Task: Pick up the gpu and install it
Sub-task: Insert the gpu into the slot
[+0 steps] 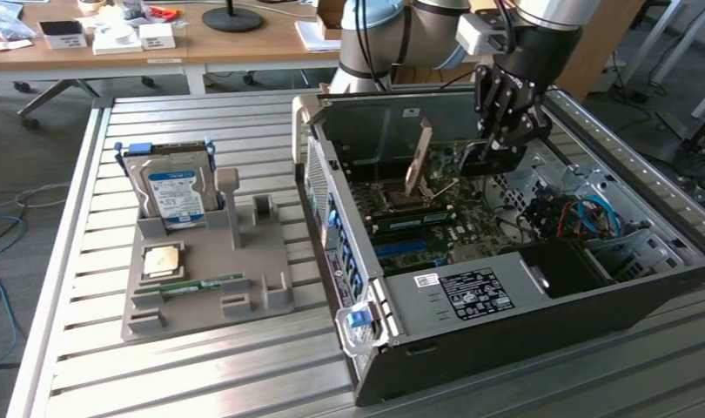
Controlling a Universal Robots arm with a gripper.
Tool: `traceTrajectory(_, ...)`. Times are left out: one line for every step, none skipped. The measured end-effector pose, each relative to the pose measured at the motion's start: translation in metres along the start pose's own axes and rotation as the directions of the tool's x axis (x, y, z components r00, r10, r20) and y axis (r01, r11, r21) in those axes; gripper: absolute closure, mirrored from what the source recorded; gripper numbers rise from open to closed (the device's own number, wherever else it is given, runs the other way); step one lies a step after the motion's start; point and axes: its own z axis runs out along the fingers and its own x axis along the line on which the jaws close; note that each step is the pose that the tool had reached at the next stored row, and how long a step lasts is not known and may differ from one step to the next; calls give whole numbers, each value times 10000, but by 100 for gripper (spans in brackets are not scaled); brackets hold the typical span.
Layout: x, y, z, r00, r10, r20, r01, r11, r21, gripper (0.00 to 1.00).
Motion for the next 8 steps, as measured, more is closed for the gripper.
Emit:
traceTrajectory(1,1,8,10000,1,1,-1,10000,1,73)
traceTrajectory(1,3,15,10000,0,-2,0,10000,0,73)
traceTrajectory(1,3,20,10000,-1,-4,1,10000,-1,73)
traceTrajectory(1,3,21,10000,-1,-6,1,10000,-1,73)
traceTrajectory(1,3,21,10000,-1,-6,1,10000,-1,73)
traceTrajectory(1,4,23,10000,0,-4,0,10000,0,73)
traceTrajectory(1,4,23,10000,-1,-4,1,10000,-1,73)
traceTrajectory(1,5,23,10000,0,-4,0,10000,0,73)
